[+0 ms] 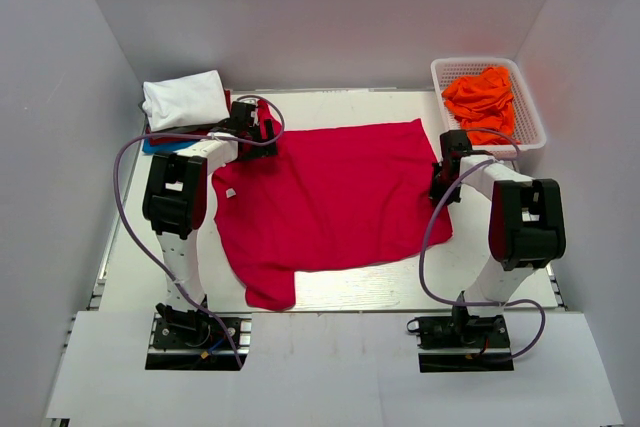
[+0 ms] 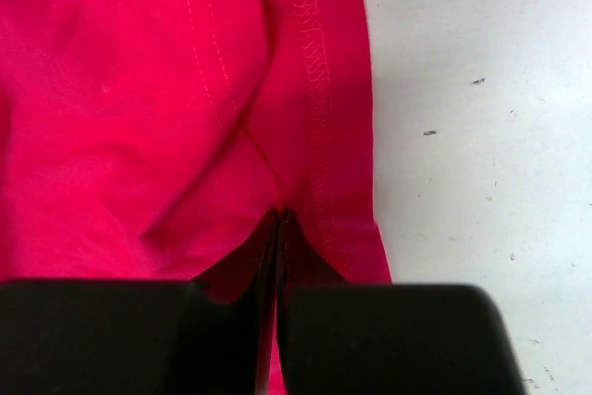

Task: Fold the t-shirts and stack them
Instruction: Flatten out the tshirt

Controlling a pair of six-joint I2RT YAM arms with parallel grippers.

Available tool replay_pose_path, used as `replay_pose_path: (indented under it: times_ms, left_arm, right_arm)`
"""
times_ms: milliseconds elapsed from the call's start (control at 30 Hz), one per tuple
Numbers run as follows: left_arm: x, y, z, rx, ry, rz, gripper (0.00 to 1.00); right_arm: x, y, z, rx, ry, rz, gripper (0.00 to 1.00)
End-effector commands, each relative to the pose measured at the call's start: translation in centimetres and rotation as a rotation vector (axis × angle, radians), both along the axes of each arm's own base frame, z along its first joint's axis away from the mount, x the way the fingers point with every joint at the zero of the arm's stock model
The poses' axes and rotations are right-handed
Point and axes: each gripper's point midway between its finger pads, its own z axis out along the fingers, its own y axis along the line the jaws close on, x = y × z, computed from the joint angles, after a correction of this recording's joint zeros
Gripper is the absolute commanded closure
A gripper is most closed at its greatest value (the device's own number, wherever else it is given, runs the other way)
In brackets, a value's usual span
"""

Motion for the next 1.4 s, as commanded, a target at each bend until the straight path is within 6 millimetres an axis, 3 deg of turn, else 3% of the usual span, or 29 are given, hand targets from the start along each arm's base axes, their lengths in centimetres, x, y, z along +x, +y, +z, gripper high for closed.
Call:
replay_pose_path:
  times_ms: [0,200,367,467,533,800,967,1033,1067,1100,1167,1267,1333,1367]
  left_arm:
    - [-0.5,0.2,1.3,-0.011,-0.004,0.003,0.00]
    - [-0.6,0.6,1.2,0.006,0.002,0.016,0.00]
    - [-0.6,0.6,1.2,0.006,0.002,0.016,0.00]
    - [-0.7,1.0,1.0,0.022,0.007,0.027,0.00]
    - [-0.8,1.0,0.6,0.024,0.016,0.027,0.00]
    - [-0.8,1.0,0.4,0.026,0.025,0.027,0.00]
    - [-0.6,0.6,0.7,0.010,0.020,0.016,0.00]
    - [-0.8,0.5,0.6,0.010,0.030,0.002,0.00]
    - [-0.7,0.5,1.0,0.008,0.021,0.002,0.00]
    - [-0.8,0.3,1.0,0.000,0.022,-0.005,0.00]
    - [-0.6,-0.2,1.8,-0.012,0.007,-0.040,0.00]
    - [-0.4,-1.0,3.3,-0.017,-0.026,-0.081,0.00]
    - [0.4,-1.4,5.2,-0.031,-0.061,-0.087,0.00]
    - [0.5,-1.4,6.2,-0.034,-0.077,-0.087,0.00]
  right_arm:
    - [-0.3,-0.5,-0.3,-0.021,0.004,-0.042,1.00]
    - [-0.9,-2.5,0.5,-0.107,0.009,-0.169,1.00]
    - [-3.5,-4.5,1.2,-0.194,0.044,-0.260,1.00]
    - [-4.2,-5.1,1.8,-0.202,0.034,-0.286,1.00]
    - [-4.6,-5.2,1.9,-0.198,0.037,-0.290,0.94]
    - [-6.6,-6.4,1.9,-0.215,0.067,-0.332,0.99]
    - [-8.2,-6.4,1.1,-0.215,0.109,-0.332,0.70]
    - [-7.8,-6.2,1.5,-0.202,0.096,-0.330,0.63]
    - [-7.5,-6.3,1.8,-0.203,0.086,-0.333,0.50]
    - [-7.1,-6.4,2.4,-0.208,0.065,-0.320,0.50]
    - [-5.7,-6.2,4.0,-0.188,0.012,-0.304,0.48]
    - [-2.6,-4.1,6.6,-0.068,-0.107,-0.215,0.43]
    - [-0.6,-3.0,8.5,-0.018,-0.197,-0.157,0.30]
    - [0.4,-1.5,9.3,0.047,-0.234,-0.106,0.21]
